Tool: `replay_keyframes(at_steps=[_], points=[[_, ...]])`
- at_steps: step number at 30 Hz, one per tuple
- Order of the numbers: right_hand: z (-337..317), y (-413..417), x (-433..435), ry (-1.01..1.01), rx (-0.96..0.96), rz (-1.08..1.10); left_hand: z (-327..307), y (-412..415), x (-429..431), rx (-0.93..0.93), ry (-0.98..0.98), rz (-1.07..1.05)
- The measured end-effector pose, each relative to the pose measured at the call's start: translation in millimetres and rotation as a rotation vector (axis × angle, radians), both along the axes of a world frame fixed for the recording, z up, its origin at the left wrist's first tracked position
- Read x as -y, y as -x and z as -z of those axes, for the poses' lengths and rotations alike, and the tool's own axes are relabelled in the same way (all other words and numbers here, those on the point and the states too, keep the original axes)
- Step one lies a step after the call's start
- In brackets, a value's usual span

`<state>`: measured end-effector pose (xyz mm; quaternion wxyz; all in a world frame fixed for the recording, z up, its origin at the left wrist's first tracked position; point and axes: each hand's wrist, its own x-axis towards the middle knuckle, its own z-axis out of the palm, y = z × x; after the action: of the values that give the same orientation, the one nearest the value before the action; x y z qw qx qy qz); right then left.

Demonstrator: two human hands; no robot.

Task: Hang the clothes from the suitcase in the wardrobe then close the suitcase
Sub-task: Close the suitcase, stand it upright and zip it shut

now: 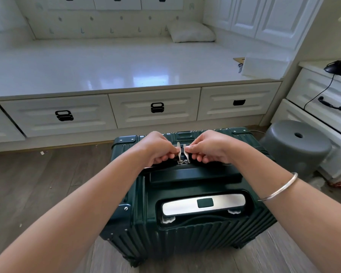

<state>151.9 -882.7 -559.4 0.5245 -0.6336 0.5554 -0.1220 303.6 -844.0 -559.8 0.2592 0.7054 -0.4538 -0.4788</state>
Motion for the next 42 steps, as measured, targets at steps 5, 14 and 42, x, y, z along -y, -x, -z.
replay_keyframes(at_steps=[5, 14, 42], points=[[2.9, -4.0, 3.4, -0.027, -0.011, 0.028, 3.4, -3.0, -0.2, 0.002, -0.057, 0.007], [2.5, -2.3, 3.4, -0.081, 0.042, 0.076, -3.5, -10.2, 11.5, -0.004, -0.279, 0.111], [3.4, -0.2, -3.7, -0.067, 0.126, 0.104, 7.0, -26.7, 16.2, 0.282, 0.319, 0.131]])
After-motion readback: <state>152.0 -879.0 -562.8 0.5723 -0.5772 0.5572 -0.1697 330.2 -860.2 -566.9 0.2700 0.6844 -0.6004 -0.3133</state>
